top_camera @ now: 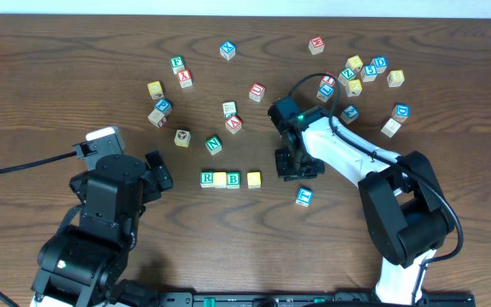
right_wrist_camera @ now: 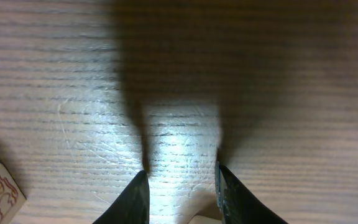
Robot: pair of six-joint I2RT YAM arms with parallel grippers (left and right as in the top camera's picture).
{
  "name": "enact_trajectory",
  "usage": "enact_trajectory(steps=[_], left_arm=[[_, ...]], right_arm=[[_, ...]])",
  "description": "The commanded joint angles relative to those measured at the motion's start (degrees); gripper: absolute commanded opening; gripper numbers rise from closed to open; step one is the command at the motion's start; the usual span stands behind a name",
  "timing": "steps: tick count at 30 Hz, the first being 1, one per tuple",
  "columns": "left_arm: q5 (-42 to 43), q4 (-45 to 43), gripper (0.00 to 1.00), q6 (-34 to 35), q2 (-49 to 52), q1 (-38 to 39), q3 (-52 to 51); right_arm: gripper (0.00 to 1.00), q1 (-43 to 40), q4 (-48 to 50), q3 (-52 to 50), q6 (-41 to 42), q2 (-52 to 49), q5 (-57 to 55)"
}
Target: Spell out ROBOT
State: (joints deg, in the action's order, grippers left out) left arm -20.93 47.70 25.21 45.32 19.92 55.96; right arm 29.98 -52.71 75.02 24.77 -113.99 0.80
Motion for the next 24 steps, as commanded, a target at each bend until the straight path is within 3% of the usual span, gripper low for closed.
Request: enact_trajectory(steps=[1,15,24], left_arm=[[-0.8,0.1,0.99,-0.8,0.0,-0.3,1.3],[-0.8,0.0,0.99,-0.8,0.0,-0.3,1.3],[-0.8,0.0,0.99,-0.8,0.0,-0.3,1.3]], right_arm=[[0.3,0.4,0.4,2.0,-6.7,-0.5,-0.9],[0.4,1.7,-1.8,0.8,-14.3,14.3,-0.4],[0.57,2.7,4.4,-14.8,-12.5,27.4,-1.6]])
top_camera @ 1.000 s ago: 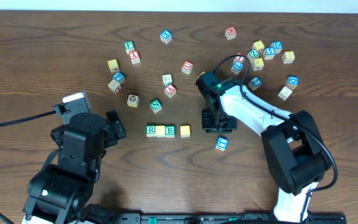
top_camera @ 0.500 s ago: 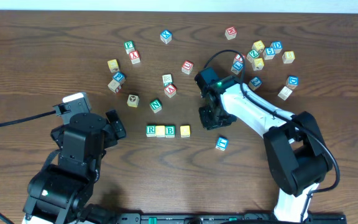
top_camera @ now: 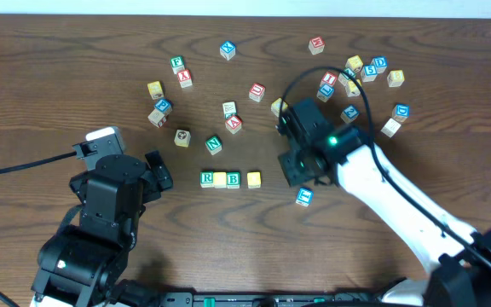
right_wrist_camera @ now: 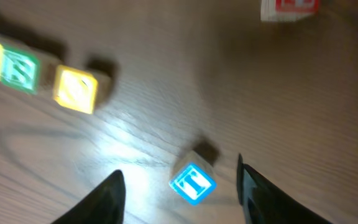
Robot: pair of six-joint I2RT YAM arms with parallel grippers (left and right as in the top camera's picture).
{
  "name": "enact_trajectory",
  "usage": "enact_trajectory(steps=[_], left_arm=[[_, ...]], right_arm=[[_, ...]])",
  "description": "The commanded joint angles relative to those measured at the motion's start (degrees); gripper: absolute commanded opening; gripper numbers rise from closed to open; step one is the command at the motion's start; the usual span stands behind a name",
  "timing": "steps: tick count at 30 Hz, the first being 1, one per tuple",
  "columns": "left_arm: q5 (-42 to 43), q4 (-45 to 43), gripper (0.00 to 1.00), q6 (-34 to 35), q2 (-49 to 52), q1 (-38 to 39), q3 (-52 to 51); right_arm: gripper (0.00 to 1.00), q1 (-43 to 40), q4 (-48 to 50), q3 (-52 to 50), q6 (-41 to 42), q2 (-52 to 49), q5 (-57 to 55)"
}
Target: Spell out ROBOT
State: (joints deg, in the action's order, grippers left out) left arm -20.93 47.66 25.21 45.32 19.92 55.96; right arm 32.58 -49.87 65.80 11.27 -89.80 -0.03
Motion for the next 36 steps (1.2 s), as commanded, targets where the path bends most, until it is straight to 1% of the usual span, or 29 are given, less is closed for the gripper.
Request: enact_trajectory(steps=[1,4,9,13,14,16,17,19,20,21,22,23,25,26,27,28,30,31,32,36], left_arm=[[-0.8,0.1,0.99,-0.8,0.0,-0.3,1.3],[-0.8,0.1,0.99,-0.8,0.0,-0.3,1.3],[-0.8,0.1,0.99,-0.8,0.0,-0.3,1.3],[-0.8,0.1,0.99,-0.8,0.0,-0.3,1.3],[-0.8,0.1,0.99,-0.8,0.0,-0.3,1.3],[-0.8,0.1,0.99,-0.8,0.0,-0.3,1.3],[-0.8,0.1,0.99,-0.8,0.0,-0.3,1.3],[-0.8,0.1,0.99,-0.8,0.0,-0.3,1.3],[-0.8,0.1,0.99,-0.8,0.0,-0.3,1.3],[-0.8,0.1,0.99,-0.8,0.0,-0.3,1.3],[-0.8,0.1,0.99,-0.8,0.0,-0.3,1.3],[-0.8,0.1,0.99,-0.8,0.0,-0.3,1.3],[-0.8,0.1,0.99,-0.8,0.0,-0.3,1.3],[-0.8,0.1,0.99,-0.8,0.0,-0.3,1.3],[-0.8,0.1,0.99,-0.8,0.0,-0.3,1.3],[-0.8,0.1,0.99,-0.8,0.0,-0.3,1.3],[-0.8,0.1,0.99,-0.8,0.0,-0.3,1.3],[-0.8,0.1,0.99,-0.8,0.0,-0.3,1.3],[-0.8,0.1,0.99,-0.8,0.0,-0.3,1.3],[-0.8,0.1,0.99,-0.8,0.0,-0.3,1.3]], right_arm=[[0.6,0.1,2.1,-6.5,1.1,4.1,-0.3],[0.6,0.2,1.6,-7.7,2.4,5.9,0.1],[0.61,0.1,2.3,-10.0,2.6,5.9,0.3],[0.63,0.2,3.3,-11.3,2.8,5.9,1.0],[0.61,0.1,3.3,-11.3,2.8,5.9,1.0],[0.61,0.1,3.3,-11.5,2.8,5.9,1.0],[0.63,0.1,3.4,-11.5,2.8,5.9,0.9],[0.69,0.2,3.7,-11.5,2.7,5.9,-0.2],[0.8,0.1,3.7,-11.5,2.3,5.9,-0.9],[0.99,0.1,3.7,-11.5,2.1,5.9,-1.2],[0.99,0.1,3.9,-11.5,1.9,5.9,-1.4],[0.99,0.1,4.1,-11.5,1.9,5.9,-1.4],[0.96,0.2,4.5,-11.5,1.9,5.9,-0.9],[0.97,0.1,4.7,-11.5,1.6,5.9,-1.1],[0.93,0.1,4.8,-11.5,1.5,5.9,-0.8],[0.88,0.2,5.0,-11.5,1.5,5.8,-0.9],[0.68,0.2,5.8,-11.6,-0.7,5.8,-0.9],[0.62,0.2,6.0,-11.6,-1.7,5.8,-1.0],[0.59,0.2,6.2,-11.6,-2.8,5.8,-1.2],[0.62,0.2,6.5,-12.2,-5.4,5.8,-1.4]])
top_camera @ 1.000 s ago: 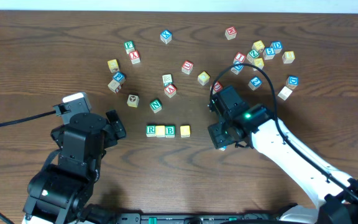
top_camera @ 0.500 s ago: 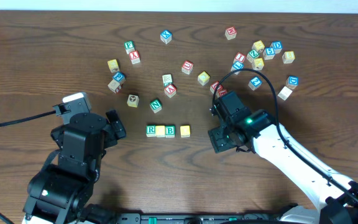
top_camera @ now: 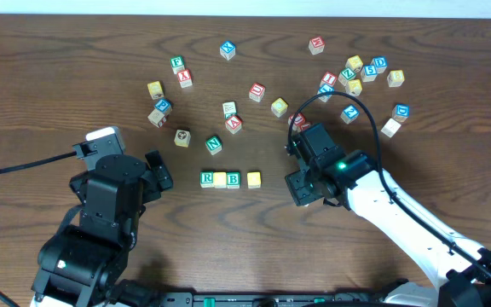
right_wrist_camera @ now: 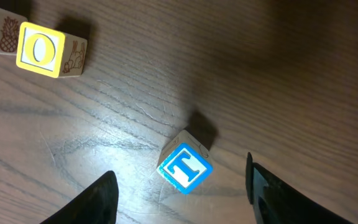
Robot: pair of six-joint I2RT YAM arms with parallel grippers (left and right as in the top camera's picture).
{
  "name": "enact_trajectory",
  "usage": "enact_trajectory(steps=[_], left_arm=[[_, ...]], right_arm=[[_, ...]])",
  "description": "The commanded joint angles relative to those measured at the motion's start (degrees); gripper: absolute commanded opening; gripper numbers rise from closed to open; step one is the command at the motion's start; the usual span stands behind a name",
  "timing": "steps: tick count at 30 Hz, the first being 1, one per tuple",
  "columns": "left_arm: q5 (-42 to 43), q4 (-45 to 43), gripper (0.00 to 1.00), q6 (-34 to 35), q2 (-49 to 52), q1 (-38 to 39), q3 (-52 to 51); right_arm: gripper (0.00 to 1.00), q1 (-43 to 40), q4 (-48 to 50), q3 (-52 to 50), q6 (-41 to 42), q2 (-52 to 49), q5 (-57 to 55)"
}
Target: Spell out ROBOT
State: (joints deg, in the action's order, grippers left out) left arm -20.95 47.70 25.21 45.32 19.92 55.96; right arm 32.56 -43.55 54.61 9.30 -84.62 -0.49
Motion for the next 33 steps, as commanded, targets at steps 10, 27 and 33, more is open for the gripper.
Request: enact_trajectory(steps=[10,27,33], left_arm=[[-0.8,0.0,0.99,-0.8,0.0,-0.3,1.3],[-0.8,0.0,0.99,-0.8,0.0,-0.3,1.3],[-0.8,0.1,0.99,-0.8,0.0,-0.3,1.3]], right_arm=[[0.61,0.2,9.0,-10.1,-6.3,0.6,-0.7],[0.6,0.2,15.1,-12.7,-6.4,0.6,0.0],[0.56,0.2,15.1,-12.8,-6.4,0.6,0.0]])
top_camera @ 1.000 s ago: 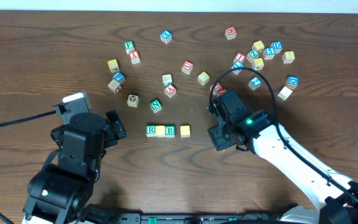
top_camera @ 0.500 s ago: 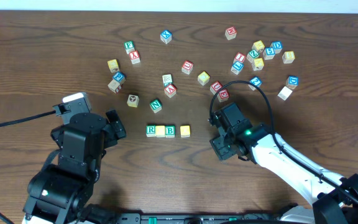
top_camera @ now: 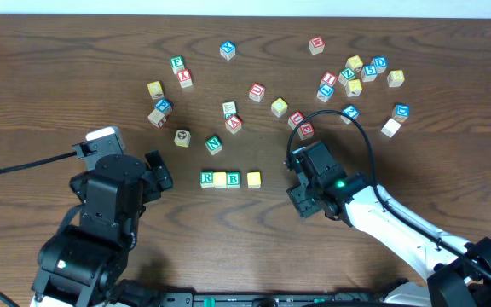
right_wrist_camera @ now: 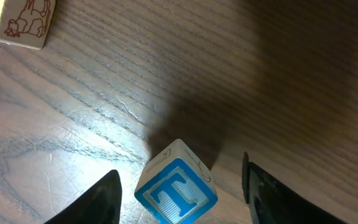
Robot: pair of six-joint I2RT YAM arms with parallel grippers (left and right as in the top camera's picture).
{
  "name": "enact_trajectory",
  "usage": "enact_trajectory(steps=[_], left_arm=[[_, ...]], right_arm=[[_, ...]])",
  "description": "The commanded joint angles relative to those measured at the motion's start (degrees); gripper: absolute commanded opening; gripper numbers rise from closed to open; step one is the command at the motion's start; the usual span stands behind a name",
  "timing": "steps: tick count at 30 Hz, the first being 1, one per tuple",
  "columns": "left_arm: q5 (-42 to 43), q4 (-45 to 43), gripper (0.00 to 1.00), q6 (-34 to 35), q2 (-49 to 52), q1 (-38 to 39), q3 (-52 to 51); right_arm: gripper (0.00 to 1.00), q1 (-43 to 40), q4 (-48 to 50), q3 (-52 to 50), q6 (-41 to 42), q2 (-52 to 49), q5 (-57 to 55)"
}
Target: Spell out ROBOT
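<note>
On the table, four blocks form a row: green R [top_camera: 207,178], yellow O [top_camera: 220,179], green B [top_camera: 233,179] and a second yellow O [top_camera: 253,179]. To the right of that row my right gripper [top_camera: 303,198] covers the blue T block in the overhead view. The right wrist view shows the T block [right_wrist_camera: 176,193] on the wood, turned cornerwise. The right gripper [right_wrist_camera: 180,171] is open around it, one dark finger on each side and neither touching. My left gripper [top_camera: 158,170] rests left of the row, away from any block.
Several loose letter blocks lie scattered across the back of the table, with a cluster at the back right [top_camera: 356,72]. Two red blocks [top_camera: 302,124] sit just behind the right arm. A green N block [top_camera: 214,145] lies behind the row. The side of a block [right_wrist_camera: 23,22] shows in the wrist view's corner.
The right gripper has come lower over the T block, which now fills more of the wrist view between the open fingers. The block itself has not moved. The left arm is unchanged.
At first the right gripper was low over bare wood right of the R-O-B-O row, fingers a little apart. Then it was higher and wider open with the T block in view. Then it stood over the T, and now lower, straddling it.
</note>
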State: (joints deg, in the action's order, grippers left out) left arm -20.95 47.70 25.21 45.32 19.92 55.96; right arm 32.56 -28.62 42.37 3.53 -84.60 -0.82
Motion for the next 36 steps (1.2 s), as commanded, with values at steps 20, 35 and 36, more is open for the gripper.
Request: enact_trajectory(steps=[20,35,36], left_arm=[[-0.8,0.0,0.99,-0.8,0.0,-0.3,1.3],[-0.8,0.0,0.99,-0.8,0.0,-0.3,1.3],[-0.8,0.0,0.99,-0.8,0.0,-0.3,1.3]], right_arm=[[0.53,0.2,3.6,-4.1,-0.6,0.6,2.9],[0.42,0.2,6.3,-5.6,0.0,0.6,4.2],[0.4,0.2,6.4,-5.6,0.0,0.6,4.2]])
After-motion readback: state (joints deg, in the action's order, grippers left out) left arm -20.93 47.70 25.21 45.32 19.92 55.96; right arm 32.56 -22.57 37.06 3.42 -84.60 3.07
